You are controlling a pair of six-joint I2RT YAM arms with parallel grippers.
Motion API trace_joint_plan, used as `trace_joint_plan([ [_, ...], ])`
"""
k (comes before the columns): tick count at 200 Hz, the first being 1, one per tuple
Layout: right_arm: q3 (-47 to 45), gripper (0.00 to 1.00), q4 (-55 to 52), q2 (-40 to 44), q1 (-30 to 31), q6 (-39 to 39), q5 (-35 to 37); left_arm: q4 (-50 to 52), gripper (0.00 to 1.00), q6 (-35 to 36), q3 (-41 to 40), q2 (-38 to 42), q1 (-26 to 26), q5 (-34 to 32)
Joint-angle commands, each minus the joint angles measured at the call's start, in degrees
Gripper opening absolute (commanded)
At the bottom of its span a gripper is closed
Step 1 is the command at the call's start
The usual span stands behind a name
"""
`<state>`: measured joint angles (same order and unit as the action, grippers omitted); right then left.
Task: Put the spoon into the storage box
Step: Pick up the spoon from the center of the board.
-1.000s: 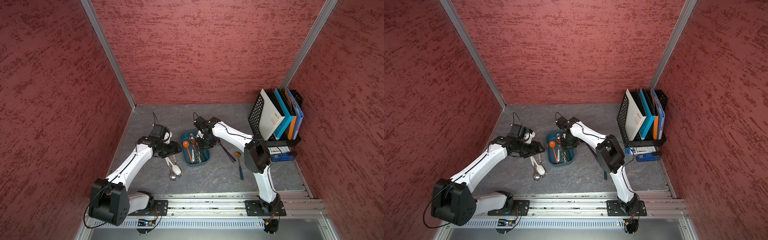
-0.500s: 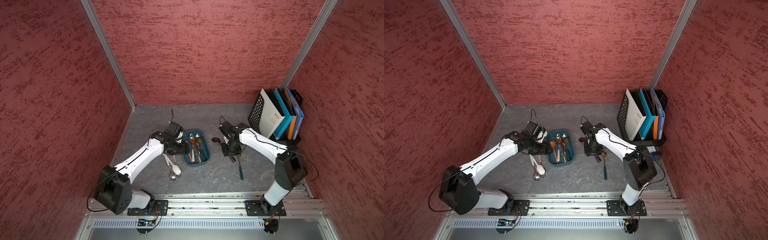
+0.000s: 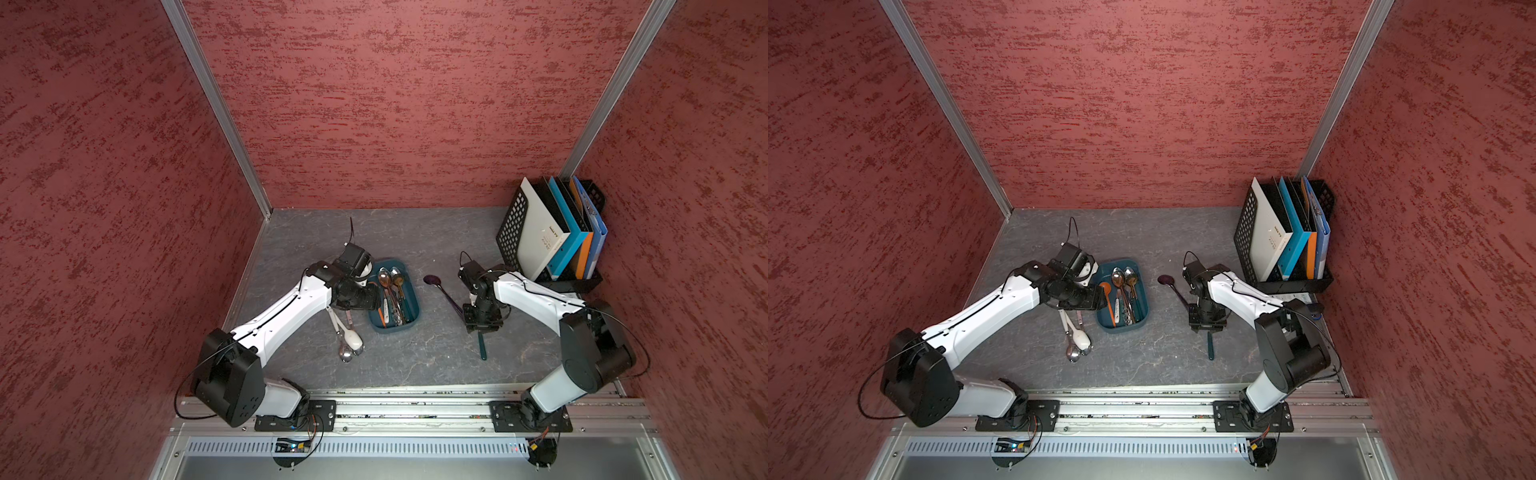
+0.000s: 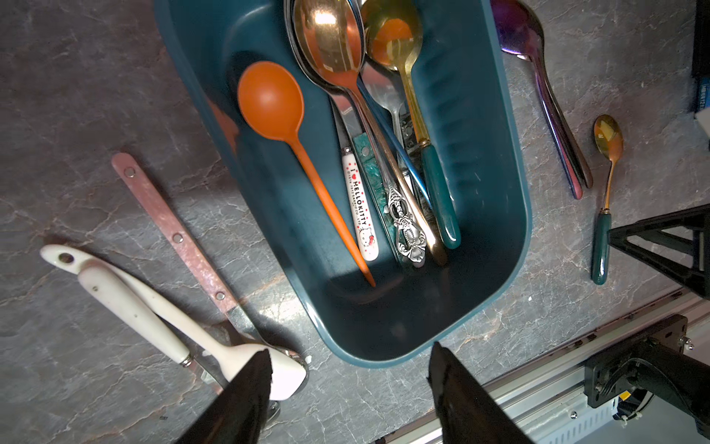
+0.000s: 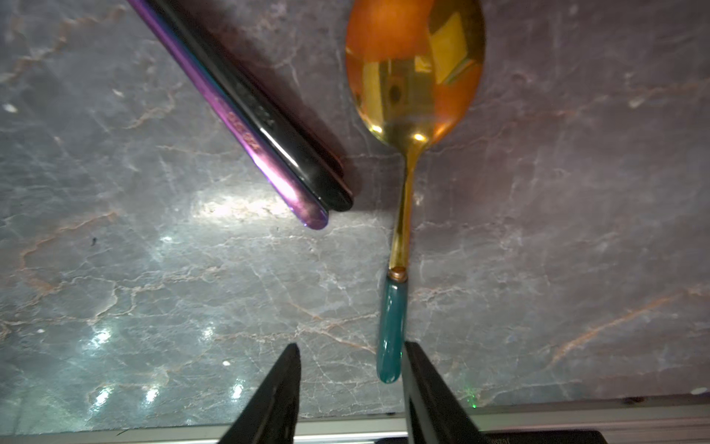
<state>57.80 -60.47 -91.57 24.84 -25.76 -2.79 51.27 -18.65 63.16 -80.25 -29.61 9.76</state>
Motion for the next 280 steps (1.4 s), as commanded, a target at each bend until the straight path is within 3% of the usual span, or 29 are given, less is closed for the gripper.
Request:
trace_joint_plan([
  [1, -1.48, 0.45, 2.88, 0.45, -1.18, -0.67, -0.03, 0.83, 0.68, -0.43, 1.18, 0.03, -0.45, -1.06],
  [59, -4.23, 0.41, 5.7, -1.71, -1.72, -2.45, -0.39, 1.12, 0.68, -1.07, 1.03, -0.22, -0.62, -1.45],
  [190, -8.19, 0.14, 10.32, -3.2, -1.89, -2.96, -3.68, 0.69, 0.68, -1.66, -1.23, 1.73, -0.09, -1.7],
  [216, -5.98, 0.13, 7.94, -1.08, -1.84, -2.51, -1.48, 0.13, 0.69, -2.34, -2.17, 3.09, 1.91, -0.14],
  [280, 6.9, 0.11, -1.64, 3.1, -1.7, 0.99, 3.52, -5.34, 0.69, -8.75, -10.26, 11.38, 12.24, 7.26],
])
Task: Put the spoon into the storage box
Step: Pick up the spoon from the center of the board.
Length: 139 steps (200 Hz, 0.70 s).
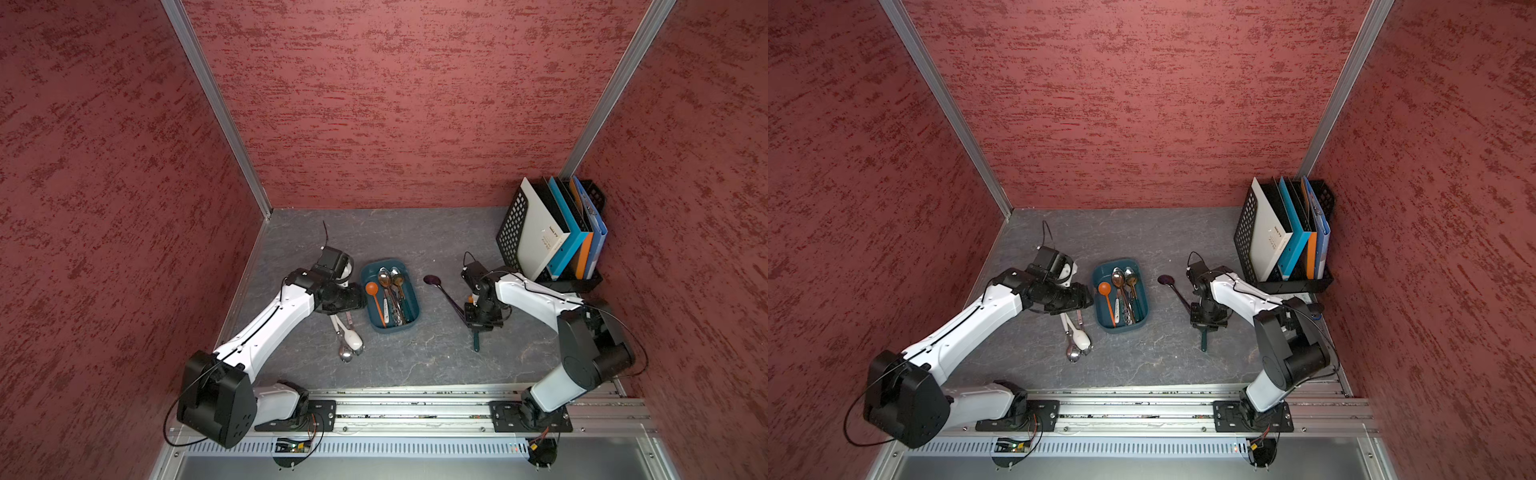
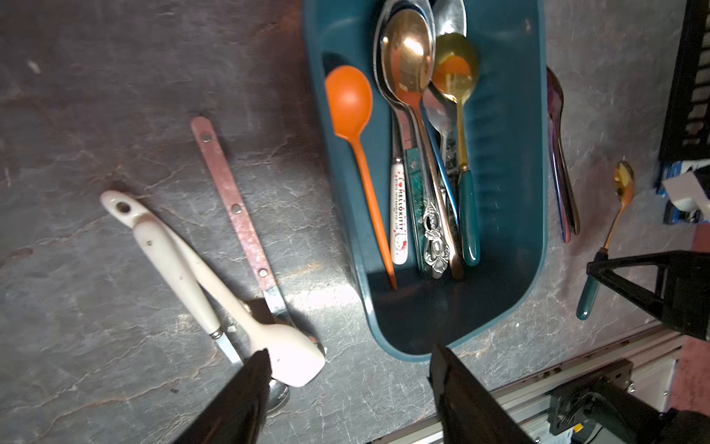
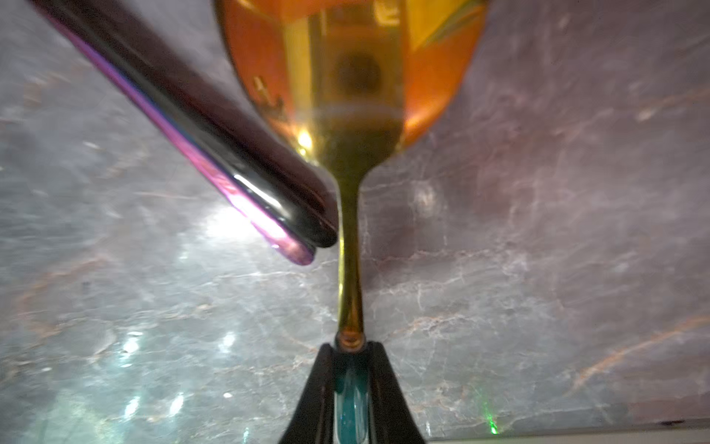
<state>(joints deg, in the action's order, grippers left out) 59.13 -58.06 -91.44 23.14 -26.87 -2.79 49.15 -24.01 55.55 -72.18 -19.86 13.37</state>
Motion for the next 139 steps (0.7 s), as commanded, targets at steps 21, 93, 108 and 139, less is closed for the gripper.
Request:
trace_joint_plan([
  [21, 10.92, 0.1, -6.14, 2.36, 0.19, 3.77, 2.67, -5.35, 0.7, -5.15, -6.22, 5.62, 6.02, 6.53],
  [93, 33.26, 0.09, -9.77, -12.14, 10.11, 8.57, 0.99, -11.73, 0.7, -11.35, -16.26, 10.49, 17.12, 17.51],
  [108, 36.93, 0.09, -9.47, -15.66, 12.0, 7.98, -1.13, -12.22, 0.7, -11.54, -17.5, 11.39, 18.54, 18.64],
  [139, 42.98, 0.09, -8.47, -22.3, 16.79, 7.81, -3.47, -12.25, 0.7, -10.99, -19.7, 12.11, 20.45, 20.24],
])
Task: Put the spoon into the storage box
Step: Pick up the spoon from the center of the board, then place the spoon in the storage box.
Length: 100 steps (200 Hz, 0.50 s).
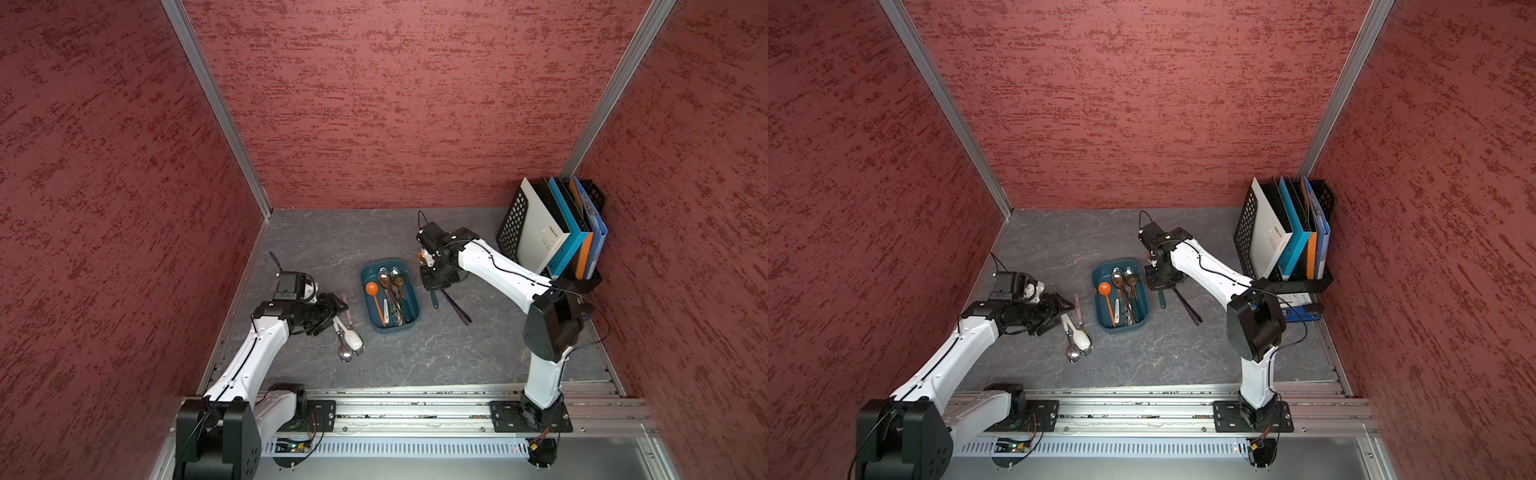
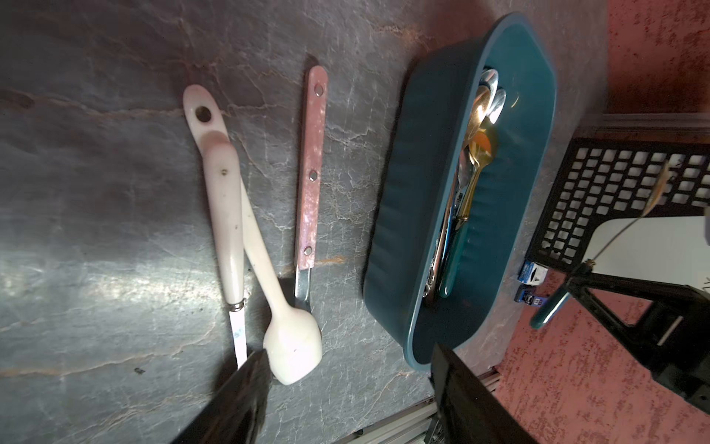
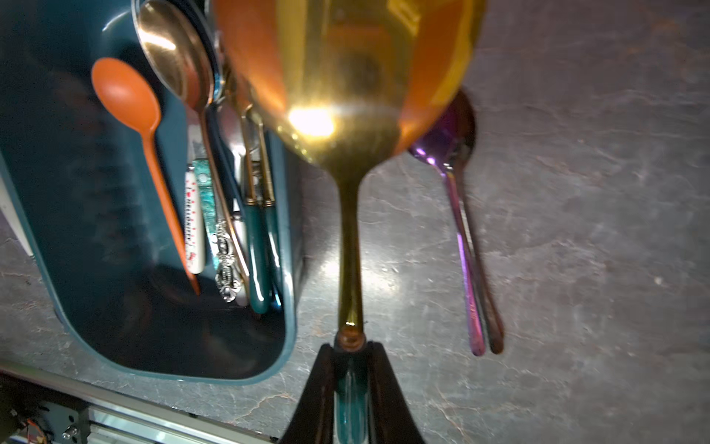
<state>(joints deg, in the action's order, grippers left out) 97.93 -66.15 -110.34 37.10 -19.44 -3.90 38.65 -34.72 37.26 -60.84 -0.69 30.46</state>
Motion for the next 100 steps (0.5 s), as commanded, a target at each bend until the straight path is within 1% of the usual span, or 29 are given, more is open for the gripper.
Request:
trace_joint_plan([
  [1, 4.37, 0.09, -0.38, -3.57, 2.9, 0.38, -2.39, -1.8, 0.7, -0.27, -1.45, 0.79, 1.29, 3.18],
  [27, 7.22, 0.09, 0.92, -7.72, 4.36, -0.67, -4.78, -2.0, 0.7, 0.19, -2.34, 0.81, 1.92, 3.72],
  [79, 10.58, 0.09, 0.72, -13.58, 4.73, -0.4, -7.19, -0.96, 0.7, 2.05, -2.19, 0.55, 2.59, 3.73],
  [100, 11.95, 0.09, -0.64, -15.82, 4.77, -0.33, -6.51, -0.8, 0.7, 2.24, -2.29, 0.44, 2.53, 3.77],
])
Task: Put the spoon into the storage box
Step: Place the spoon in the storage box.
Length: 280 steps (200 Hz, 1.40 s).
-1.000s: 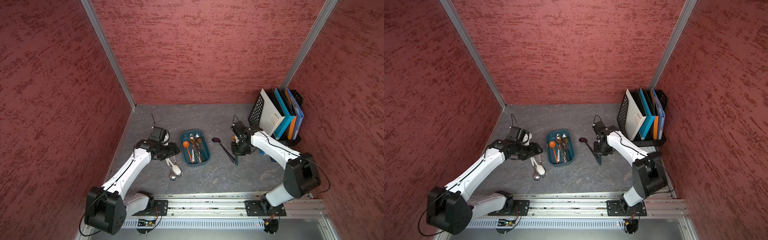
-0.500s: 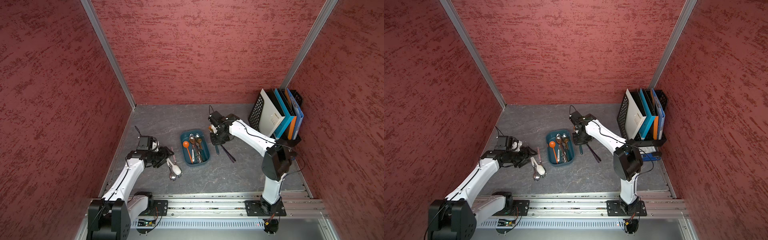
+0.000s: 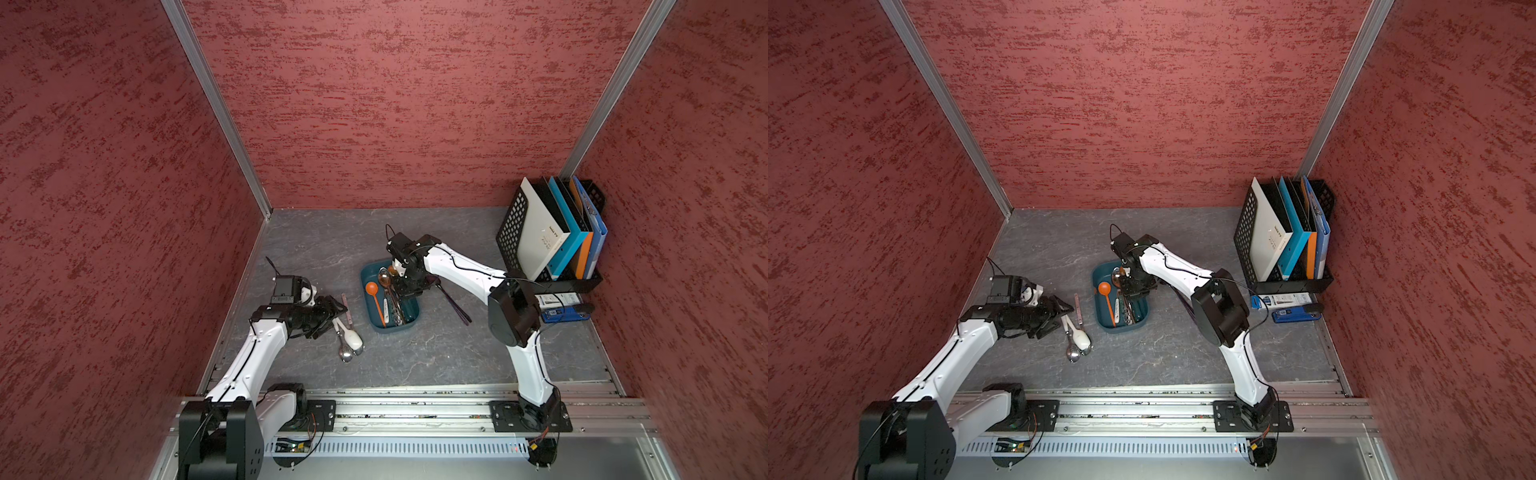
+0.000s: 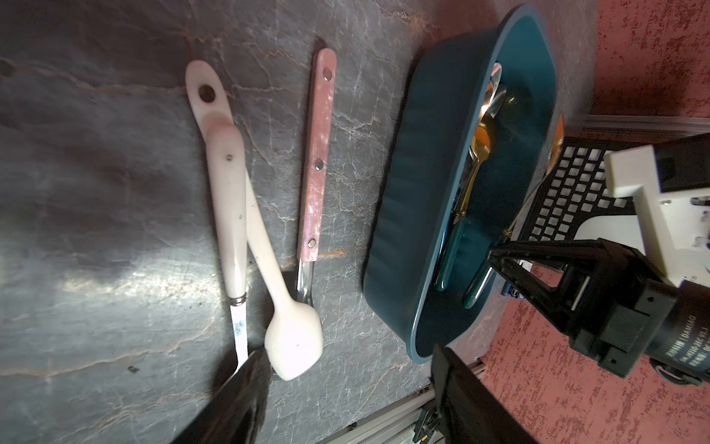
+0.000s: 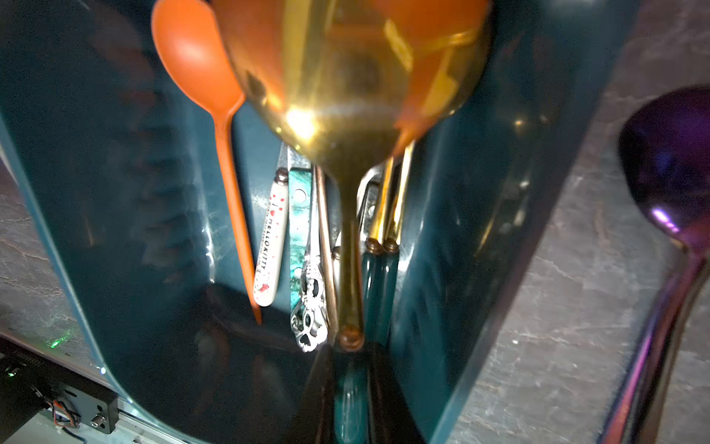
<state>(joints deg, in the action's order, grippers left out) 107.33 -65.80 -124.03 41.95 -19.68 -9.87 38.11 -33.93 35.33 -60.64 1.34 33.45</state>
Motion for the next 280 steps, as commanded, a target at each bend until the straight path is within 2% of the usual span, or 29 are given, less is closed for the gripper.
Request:
trace_joint_plan([
  [1, 2.63, 0.09, -1.04, -2.2, -0.05, 0.0, -0.44, -0.28, 0.7, 1.43, -0.36, 0.3, 0.5, 0.75],
  [115, 8.51, 0.12, -7.06, -9.2, -0.06, -0.15, 0.38, 3.24, 0.7, 3.2, 2.7, 0.34, 0.5, -2.1],
  [140, 8.94, 0.17, -7.24, -9.1, -0.03, -0.12, 0.89, 3.85, 0.7, 3.21, 3.16, 0.9, 0.34, -2.77],
  [157, 9.04, 0.28, -6.68, -8.22, -0.03, -0.05, 1.4, 4.14, 0.7, 3.13, 3.33, 1.1, 0.12, -3.18],
  [179, 8.78, 0.35, -5.46, -5.76, -0.07, 0.55, 2.56, 4.57, 0.7, 3.05, 3.93, 1.05, -0.6, -3.94],
  [228, 7.34, 0.38, -4.23, 1.37, -0.12, 4.0, 6.38, 7.13, 0.7, 4.47, 8.34, -0.76, -5.93, -9.13],
  [280, -1.72, 0.37, -0.81, 12.05, -2.31, 11.33, 10.88, 8.94, 0.7, 5.68, 15.05, -6.41, -15.36, -15.9],
])
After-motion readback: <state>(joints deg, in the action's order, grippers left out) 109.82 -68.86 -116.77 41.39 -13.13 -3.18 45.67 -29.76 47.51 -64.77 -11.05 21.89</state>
